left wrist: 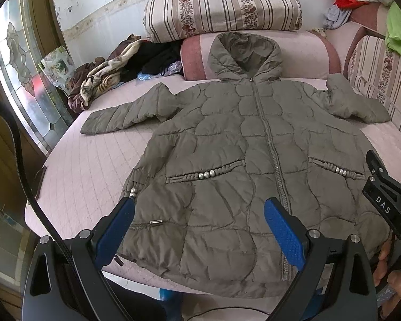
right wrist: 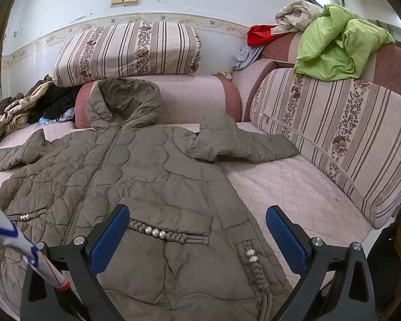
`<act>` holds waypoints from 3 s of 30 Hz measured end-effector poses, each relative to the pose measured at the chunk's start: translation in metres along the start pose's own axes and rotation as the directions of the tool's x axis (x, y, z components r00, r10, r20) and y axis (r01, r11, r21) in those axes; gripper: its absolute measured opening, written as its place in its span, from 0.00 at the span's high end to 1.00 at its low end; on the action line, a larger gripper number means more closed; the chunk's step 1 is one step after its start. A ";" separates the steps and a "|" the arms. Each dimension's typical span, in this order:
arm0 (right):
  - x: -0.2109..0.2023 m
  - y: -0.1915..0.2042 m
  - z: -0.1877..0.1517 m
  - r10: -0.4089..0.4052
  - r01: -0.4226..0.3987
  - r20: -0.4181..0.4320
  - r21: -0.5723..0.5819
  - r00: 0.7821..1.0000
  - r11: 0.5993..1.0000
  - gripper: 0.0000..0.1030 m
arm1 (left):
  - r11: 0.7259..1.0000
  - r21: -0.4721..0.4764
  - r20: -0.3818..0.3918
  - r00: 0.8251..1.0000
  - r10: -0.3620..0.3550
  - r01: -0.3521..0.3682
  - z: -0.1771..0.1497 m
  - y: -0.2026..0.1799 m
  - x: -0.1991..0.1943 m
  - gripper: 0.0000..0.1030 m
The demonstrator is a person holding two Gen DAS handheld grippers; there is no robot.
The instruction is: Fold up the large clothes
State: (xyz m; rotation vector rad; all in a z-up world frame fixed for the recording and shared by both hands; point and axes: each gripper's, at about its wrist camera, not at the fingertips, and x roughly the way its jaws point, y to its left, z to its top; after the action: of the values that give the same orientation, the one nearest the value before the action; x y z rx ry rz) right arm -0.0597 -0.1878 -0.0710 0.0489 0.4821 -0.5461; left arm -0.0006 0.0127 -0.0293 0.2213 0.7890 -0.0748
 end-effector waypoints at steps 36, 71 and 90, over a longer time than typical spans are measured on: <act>0.028 0.007 -0.016 -0.054 0.049 -0.098 -0.056 0.994 0.997 0.00 | 0.993 -0.121 -0.174 0.985 -0.008 -0.014 -0.016 0.044 0.102 0.05; 0.060 -0.106 -0.061 0.165 -0.016 -0.515 0.282 0.841 0.959 0.79 | 0.993 -0.113 -0.108 0.994 0.005 -0.018 -0.024 0.073 0.096 0.02; -0.010 -0.028 0.024 0.118 -0.105 -0.159 0.091 0.980 0.990 0.10 | 0.901 -0.424 -0.116 0.992 0.043 -0.089 0.033 0.262 0.124 0.02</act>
State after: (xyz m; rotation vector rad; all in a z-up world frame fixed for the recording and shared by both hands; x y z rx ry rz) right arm -0.0715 -0.2107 -0.0426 0.2002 0.6135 -0.4532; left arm 0.1485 0.2620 -0.0502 -0.1689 0.8808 0.1769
